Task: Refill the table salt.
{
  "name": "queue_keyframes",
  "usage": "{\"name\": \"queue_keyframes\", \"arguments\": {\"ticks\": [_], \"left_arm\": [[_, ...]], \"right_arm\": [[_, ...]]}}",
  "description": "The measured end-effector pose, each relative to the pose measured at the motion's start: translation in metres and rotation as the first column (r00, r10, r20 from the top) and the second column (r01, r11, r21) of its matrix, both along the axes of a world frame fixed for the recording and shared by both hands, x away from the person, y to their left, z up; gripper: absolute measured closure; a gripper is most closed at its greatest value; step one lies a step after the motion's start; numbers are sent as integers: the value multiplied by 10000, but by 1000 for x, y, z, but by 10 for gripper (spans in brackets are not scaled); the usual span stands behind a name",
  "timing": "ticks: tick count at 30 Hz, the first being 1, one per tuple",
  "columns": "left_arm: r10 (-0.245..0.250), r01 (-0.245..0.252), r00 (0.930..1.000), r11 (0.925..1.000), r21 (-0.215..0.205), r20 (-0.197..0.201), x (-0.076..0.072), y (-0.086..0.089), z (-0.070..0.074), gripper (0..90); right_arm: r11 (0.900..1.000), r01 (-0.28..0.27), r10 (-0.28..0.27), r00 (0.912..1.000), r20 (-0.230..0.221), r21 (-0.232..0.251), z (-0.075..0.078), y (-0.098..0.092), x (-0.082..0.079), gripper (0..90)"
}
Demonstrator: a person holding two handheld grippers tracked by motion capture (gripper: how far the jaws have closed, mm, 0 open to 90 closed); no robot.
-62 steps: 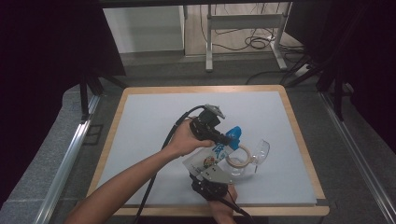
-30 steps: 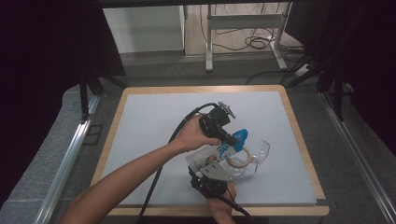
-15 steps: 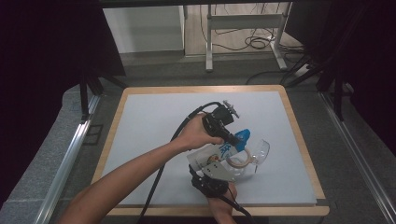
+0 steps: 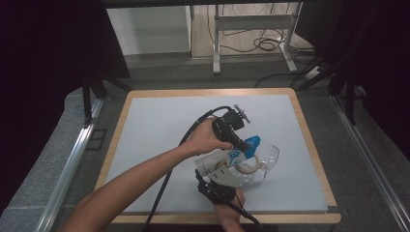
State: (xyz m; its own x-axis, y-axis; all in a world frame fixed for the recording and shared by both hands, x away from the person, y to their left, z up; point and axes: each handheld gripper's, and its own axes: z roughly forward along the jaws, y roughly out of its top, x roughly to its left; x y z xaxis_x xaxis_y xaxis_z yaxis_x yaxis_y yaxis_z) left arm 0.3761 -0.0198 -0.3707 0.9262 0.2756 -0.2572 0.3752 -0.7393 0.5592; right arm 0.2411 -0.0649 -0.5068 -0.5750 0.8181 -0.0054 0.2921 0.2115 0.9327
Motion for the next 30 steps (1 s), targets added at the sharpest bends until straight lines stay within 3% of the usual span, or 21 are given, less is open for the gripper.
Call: {"name": "queue_keyframes", "arguments": {"ticks": [30], "left_arm": [[-10, 11, 9999, 9999, 101, -126, 8, -10, -6, 899]], "right_arm": [[9999, 140, -140, 9997, 192, 5, 5, -4, -2, 513]]}}
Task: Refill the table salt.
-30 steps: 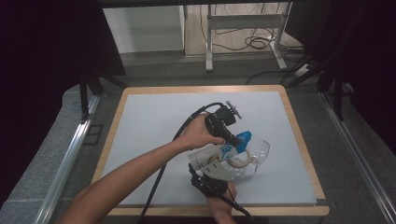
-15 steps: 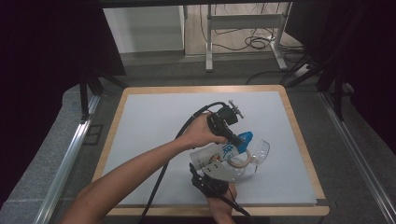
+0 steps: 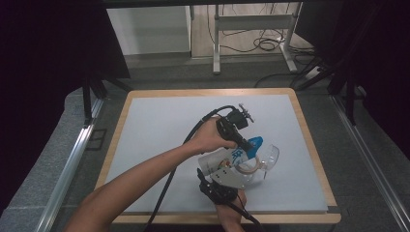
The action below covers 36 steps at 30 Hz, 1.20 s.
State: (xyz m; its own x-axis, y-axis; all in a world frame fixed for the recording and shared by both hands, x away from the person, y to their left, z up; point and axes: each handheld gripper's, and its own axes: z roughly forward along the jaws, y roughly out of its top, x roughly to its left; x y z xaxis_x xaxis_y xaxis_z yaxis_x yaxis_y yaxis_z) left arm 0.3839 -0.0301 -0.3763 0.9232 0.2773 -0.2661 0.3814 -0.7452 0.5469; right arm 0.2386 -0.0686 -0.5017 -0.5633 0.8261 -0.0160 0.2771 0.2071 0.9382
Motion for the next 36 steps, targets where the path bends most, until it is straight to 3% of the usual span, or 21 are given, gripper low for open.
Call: {"name": "queue_keyframes", "arguments": {"ticks": [36], "left_arm": [[50, -51, 9999, 9999, 108, 89, -2, -1, 0, 899]], "right_arm": [[9999, -23, 23, 10000, 41, -116, 0, 3, 4, 514]]}}
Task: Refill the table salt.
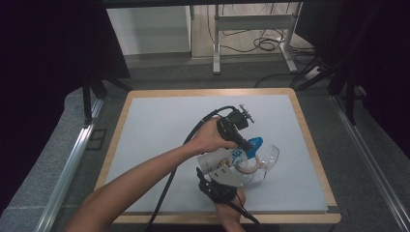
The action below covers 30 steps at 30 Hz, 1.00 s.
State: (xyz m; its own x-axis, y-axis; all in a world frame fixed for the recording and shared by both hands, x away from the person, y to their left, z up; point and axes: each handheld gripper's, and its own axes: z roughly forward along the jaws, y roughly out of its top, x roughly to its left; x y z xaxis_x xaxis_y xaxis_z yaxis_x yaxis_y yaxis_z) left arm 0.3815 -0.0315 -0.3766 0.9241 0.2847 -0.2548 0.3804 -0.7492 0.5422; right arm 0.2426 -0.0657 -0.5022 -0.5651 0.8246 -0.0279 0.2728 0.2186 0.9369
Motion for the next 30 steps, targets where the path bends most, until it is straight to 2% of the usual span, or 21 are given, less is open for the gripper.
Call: {"name": "queue_keyframes", "arguments": {"ticks": [5, 12, 22, 30], "left_arm": [[-138, 135, 9998, 9996, 245, 140, 0, -1, 1, 899], [-26, 22, 9999, 9996, 271, 158, -2, -1, 1, 899], [-185, 171, 9995, 9984, 540, 253, -3, -3, 4, 899], [-187, 173, 9995, 9985, 511, 258, -5, -4, 7, 899]], "right_arm": [[9999, 119, -119, 9999, -61, -78, -1, 3, 3, 515], [9998, 183, -184, 9998, -85, -102, -2, 5, 7, 515], [9997, 251, -251, 9997, -46, -78, -1, 7, 10, 515], [9996, 282, -282, 9996, -44, 26, 2, 8, 10, 515]]}}
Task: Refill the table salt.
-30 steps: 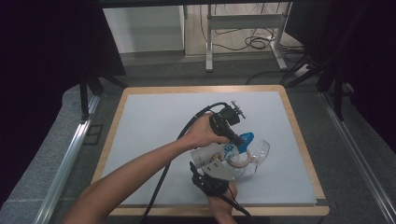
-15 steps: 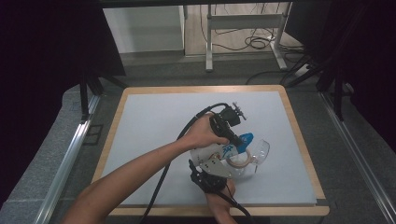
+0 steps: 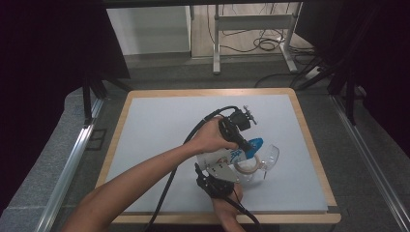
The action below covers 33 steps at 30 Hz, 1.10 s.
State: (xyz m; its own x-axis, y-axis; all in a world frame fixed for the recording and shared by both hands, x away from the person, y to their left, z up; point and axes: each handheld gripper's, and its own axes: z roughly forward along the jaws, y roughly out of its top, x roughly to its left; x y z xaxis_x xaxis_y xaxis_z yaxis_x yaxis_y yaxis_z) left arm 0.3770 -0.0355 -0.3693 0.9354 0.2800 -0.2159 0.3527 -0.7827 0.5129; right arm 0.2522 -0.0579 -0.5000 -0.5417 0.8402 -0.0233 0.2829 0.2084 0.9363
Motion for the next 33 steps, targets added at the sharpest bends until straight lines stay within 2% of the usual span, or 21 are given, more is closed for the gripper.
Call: {"name": "queue_keyframes", "arguments": {"ticks": [13, 20, 27, 33], "left_arm": [[-43, 43, 10000, 10000, 43, -17, -1, 0, 1, 899], [-114, 113, 9999, 9996, 240, 32, -2, 0, 3, 899], [-81, 80, 10000, 9998, 207, 4, -3, 0, 4, 899], [-158, 157, 9999, 9991, 401, 38, -4, 0, 4, 898]], "right_arm": [[10000, -9, 9, 10000, 10, -88, 0, 0, -1, 515], [9999, -33, 34, 10000, 82, -128, 1, 2, -1, 515], [9999, -16, 17, 9999, 131, -108, 2, 3, -1, 514], [10000, 50, -49, 9999, 131, -38, 2, 4, -2, 515]]}}
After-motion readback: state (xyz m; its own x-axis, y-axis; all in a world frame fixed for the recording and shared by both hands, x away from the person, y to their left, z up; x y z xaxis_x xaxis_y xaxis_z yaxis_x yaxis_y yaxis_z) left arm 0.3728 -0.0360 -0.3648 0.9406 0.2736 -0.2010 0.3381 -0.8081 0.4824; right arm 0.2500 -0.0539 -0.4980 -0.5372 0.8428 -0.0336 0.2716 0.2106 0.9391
